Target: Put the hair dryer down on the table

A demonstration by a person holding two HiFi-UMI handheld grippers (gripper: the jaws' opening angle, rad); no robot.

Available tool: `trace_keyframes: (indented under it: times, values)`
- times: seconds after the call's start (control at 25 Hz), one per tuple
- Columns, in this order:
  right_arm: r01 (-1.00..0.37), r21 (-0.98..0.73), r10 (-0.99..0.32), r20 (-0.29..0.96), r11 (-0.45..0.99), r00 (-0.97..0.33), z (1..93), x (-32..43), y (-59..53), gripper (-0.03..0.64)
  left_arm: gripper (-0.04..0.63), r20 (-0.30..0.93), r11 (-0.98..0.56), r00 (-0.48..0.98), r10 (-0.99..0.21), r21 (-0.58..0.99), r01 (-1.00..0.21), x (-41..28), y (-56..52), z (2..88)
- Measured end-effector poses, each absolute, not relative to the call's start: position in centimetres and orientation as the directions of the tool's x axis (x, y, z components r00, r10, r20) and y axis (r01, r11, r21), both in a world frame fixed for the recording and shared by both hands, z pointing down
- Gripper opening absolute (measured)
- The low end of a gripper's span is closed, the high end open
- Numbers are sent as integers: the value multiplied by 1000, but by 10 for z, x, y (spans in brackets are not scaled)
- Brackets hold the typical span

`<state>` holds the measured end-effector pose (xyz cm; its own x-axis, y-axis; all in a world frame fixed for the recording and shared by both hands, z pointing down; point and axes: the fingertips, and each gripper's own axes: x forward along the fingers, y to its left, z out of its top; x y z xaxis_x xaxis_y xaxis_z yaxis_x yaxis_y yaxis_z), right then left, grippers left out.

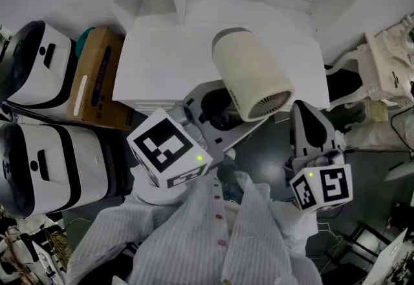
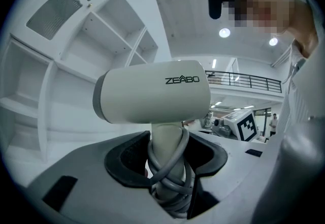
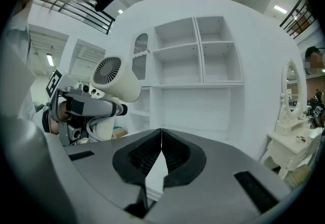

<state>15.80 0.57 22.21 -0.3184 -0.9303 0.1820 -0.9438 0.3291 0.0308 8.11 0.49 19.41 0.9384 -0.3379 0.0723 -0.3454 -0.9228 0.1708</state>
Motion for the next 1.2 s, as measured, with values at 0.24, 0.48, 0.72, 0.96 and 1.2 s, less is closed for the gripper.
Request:
trace_keyframes:
  times: [0.24,0.48,0.72,0.96,1.2]
  values:
    - [-933,21,-917,195,359,-348,228,186,-20,11,202,103,-908,925,-366,178,-379,108,-20,204]
    - [-930,4,-912,197,367,-359,229,196,-35,11,202,138,-902,917,-376,174,-396,114,-32,208]
    - [-927,2,-908,200,375,-367,231,208,-63,11,202,174,-904,911,-374,151,-399,128,-59,217]
    - [-933,13,-915,200,360,-351,230,221,-104,11,202,210,-915,910,-358,118,-387,144,-98,226]
    - [-936,17,-919,198,352,-342,227,230,-142,11,202,220,-926,916,-337,99,-365,158,-138,227]
